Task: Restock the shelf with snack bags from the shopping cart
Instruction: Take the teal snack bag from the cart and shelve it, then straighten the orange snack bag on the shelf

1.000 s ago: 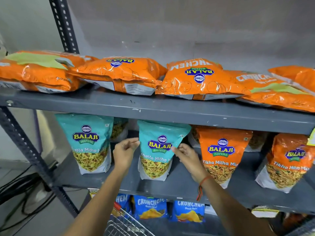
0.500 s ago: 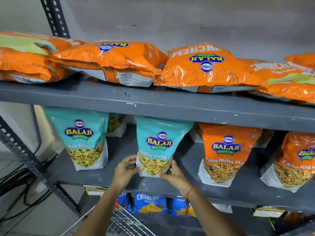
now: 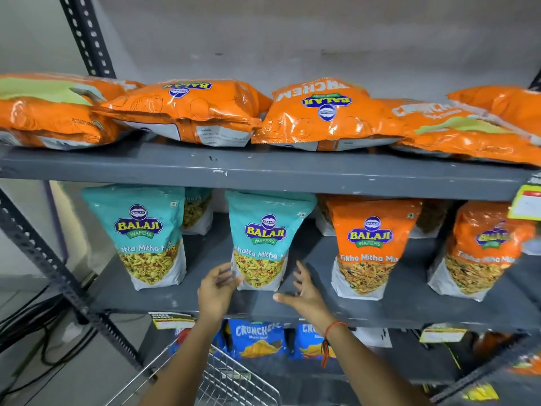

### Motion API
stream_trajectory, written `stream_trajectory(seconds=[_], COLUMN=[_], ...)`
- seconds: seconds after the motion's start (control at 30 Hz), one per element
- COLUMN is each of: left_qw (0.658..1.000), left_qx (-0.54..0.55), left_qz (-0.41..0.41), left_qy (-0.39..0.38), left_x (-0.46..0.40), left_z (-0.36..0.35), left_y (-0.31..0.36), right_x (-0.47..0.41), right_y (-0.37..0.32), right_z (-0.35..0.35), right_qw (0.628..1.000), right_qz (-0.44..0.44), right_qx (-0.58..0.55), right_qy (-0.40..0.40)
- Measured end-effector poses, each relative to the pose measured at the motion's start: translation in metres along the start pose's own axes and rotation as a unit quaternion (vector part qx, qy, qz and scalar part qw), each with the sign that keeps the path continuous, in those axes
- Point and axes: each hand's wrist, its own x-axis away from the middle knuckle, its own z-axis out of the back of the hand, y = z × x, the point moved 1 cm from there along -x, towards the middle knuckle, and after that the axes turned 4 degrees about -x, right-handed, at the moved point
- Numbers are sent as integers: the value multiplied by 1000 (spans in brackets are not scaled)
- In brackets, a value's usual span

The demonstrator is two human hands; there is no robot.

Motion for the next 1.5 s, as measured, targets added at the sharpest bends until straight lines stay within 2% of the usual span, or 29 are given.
stream_trajectory(seconds=[0.2,0.43,0.57,0.73,0.9,1.1,1.2,1.37,1.5], left_qw=[999,989,987,985,989,993,993,995,992], left_qx=[7,32,-7,-22,-36,-79,-91,-91,-93], left_qz=[-35,-35,-11,26,28,0,-16,-38,-71], left_qy=[0,-140,-161,-168,-137,-87,-78,-17,-54], left_x=[57,103,96,72,58,55,62,88,118], left_z=[-35,-121,-144,-198,-225,-228,-228,-226,-238], left_y=[34,38,26,21,12,7,14,18,36], right_x=[77,114,108,62,17,7,10,45,93], right_y=[-8,-10,-5,14,33,37,33,31,31], right_z=[44,137,167,203,217,216,217,222,239], right_qw=[996,977,978,987,996,997,997,994,986], right_qz=[48,85,37,-5,9,28,41,41,40], right_qx=[-10,-1,3,3,41,43,43,15,-6], right_qy=[78,194,204,162,76,52,56,105,161])
